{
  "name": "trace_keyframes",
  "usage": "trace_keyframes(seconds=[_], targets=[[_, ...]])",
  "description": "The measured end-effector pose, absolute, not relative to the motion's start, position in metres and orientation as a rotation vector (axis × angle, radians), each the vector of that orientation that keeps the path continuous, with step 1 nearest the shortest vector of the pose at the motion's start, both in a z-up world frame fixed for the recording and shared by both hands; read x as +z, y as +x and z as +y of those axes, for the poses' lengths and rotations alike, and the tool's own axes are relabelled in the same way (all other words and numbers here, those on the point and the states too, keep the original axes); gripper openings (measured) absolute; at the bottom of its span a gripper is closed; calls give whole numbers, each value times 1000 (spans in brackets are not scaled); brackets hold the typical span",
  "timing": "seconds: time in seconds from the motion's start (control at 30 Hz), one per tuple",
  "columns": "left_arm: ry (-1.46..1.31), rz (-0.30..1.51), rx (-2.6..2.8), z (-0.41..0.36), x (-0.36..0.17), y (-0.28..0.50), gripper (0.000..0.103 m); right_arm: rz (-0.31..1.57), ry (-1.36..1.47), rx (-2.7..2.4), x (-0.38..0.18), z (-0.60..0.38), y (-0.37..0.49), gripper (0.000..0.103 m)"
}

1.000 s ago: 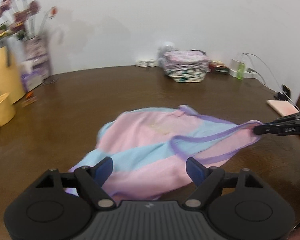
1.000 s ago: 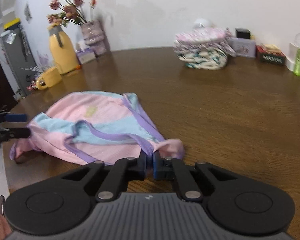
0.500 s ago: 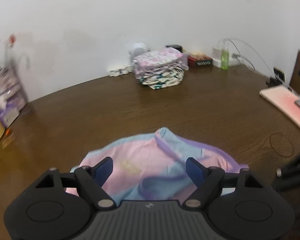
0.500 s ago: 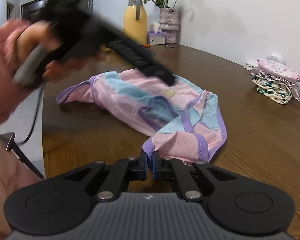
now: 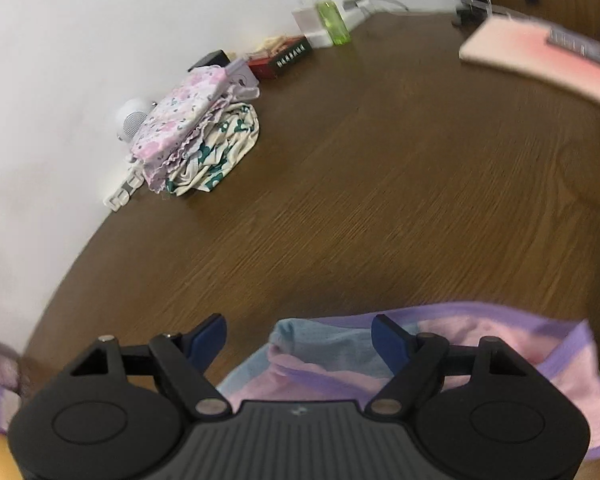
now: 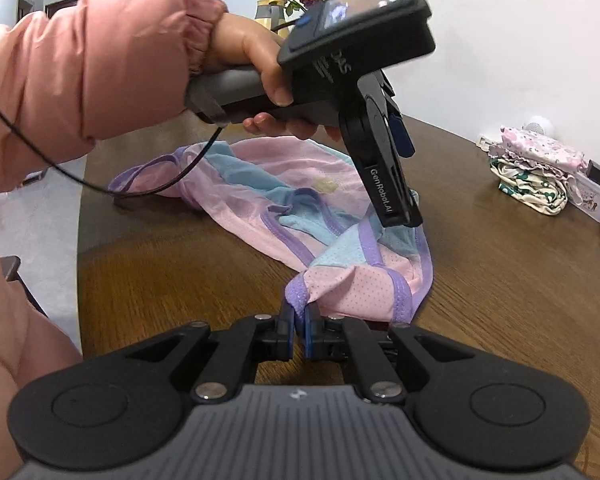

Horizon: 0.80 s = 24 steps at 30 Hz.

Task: Fold clothes
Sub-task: 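Grasp the garment edge with the right gripper while the left gripper grasps another edge, then lift the garment with both grippers and lay it flat on the table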

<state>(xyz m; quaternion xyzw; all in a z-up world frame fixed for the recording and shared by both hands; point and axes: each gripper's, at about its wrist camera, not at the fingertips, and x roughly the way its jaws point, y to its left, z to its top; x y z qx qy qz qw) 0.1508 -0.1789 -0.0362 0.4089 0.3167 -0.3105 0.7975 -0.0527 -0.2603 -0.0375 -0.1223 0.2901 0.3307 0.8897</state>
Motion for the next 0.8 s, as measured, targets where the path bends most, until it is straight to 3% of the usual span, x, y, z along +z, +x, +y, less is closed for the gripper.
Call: trace_keyframes(seconds=[0.2,0.3,0.37,0.53,0.63,0.8], targets=[[866,727,-746,-174,-39,169,79,586,-228,703,-37,-262,-54,4],[822,770,-761,-176,-38,179,67,592,-227,706,-38,-262,-53,4],[812,800,-772,-176,-40,183,52,599,-229,705,-38,-262,-51,4],[823,824,-801,-174,-40,179,41,610,-229,702,-38,-261,-48,4],[825,834,-768,-175,-43,174,3,628,-227,686,-39,-263,-45,4],[841,708,-550,-172,-31,164,2,681,-264,547,-31,-283,-6,4]])
